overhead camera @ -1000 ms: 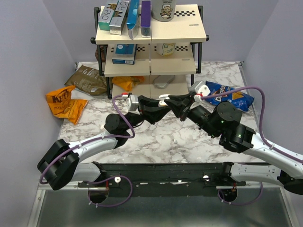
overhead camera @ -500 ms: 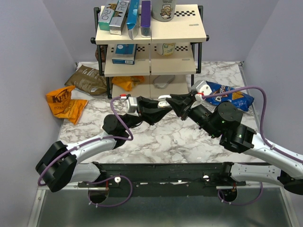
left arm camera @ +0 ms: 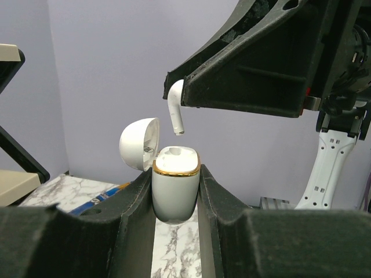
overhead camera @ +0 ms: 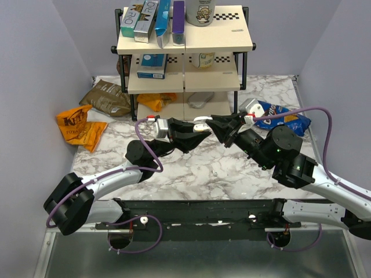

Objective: Insert the wireless bluetooth earbuds into the charging case
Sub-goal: Place the earbud in the charging case.

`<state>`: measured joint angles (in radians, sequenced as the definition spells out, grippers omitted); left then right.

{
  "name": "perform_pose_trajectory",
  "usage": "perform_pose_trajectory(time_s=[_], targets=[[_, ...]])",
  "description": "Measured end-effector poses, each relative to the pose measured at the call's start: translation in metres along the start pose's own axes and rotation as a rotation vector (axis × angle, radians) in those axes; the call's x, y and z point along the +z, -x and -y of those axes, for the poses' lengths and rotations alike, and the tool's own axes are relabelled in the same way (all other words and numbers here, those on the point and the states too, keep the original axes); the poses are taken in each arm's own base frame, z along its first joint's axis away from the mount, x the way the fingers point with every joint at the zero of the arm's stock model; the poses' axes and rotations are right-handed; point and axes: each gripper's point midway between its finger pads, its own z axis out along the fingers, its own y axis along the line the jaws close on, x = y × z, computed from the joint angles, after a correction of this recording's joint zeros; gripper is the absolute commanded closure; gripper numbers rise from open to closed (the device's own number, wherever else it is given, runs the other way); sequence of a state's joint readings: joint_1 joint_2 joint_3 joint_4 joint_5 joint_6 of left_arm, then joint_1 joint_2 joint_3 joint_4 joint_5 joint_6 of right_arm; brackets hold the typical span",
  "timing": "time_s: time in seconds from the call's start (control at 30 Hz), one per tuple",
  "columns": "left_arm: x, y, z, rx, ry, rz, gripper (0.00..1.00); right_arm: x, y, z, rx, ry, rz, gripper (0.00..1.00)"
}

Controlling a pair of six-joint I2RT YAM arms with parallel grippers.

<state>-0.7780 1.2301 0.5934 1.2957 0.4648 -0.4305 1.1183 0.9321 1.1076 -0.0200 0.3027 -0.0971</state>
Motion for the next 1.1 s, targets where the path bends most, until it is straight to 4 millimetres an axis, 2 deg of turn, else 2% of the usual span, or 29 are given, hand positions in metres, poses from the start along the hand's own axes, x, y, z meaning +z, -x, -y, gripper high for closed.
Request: perform_pose_trajectory(time_s=[0.83, 0.87, 0.93, 0.97, 1.1], targets=[[0.000, 0.000, 0.000, 0.000, 0.000, 0.000, 1.00, 0.001, -0.013, -0.003, 0.019, 0.003, -0.033, 0.99], [0.000, 0.000, 0.000, -0.001, 0.000, 0.000, 1.00, 0.001, -0.013, -0.003, 0.019, 0.003, -0.033, 0.98], [0.000, 0.000, 0.000, -0.001, 0.000, 0.000, 1.00, 0.001, -0.013, -0.003, 0.019, 0.003, -0.033, 0.88], [0.000, 0.000, 0.000, -0.001, 0.000, -0.001, 1.00, 0.001, -0.013, -0.003, 0.019, 0.003, -0.033, 0.80], [0.000, 0.000, 0.000, -0.001, 0.001, -0.002, 1.00, 0.001, -0.013, -0.003, 0.025, 0.001, -0.035, 0.70]])
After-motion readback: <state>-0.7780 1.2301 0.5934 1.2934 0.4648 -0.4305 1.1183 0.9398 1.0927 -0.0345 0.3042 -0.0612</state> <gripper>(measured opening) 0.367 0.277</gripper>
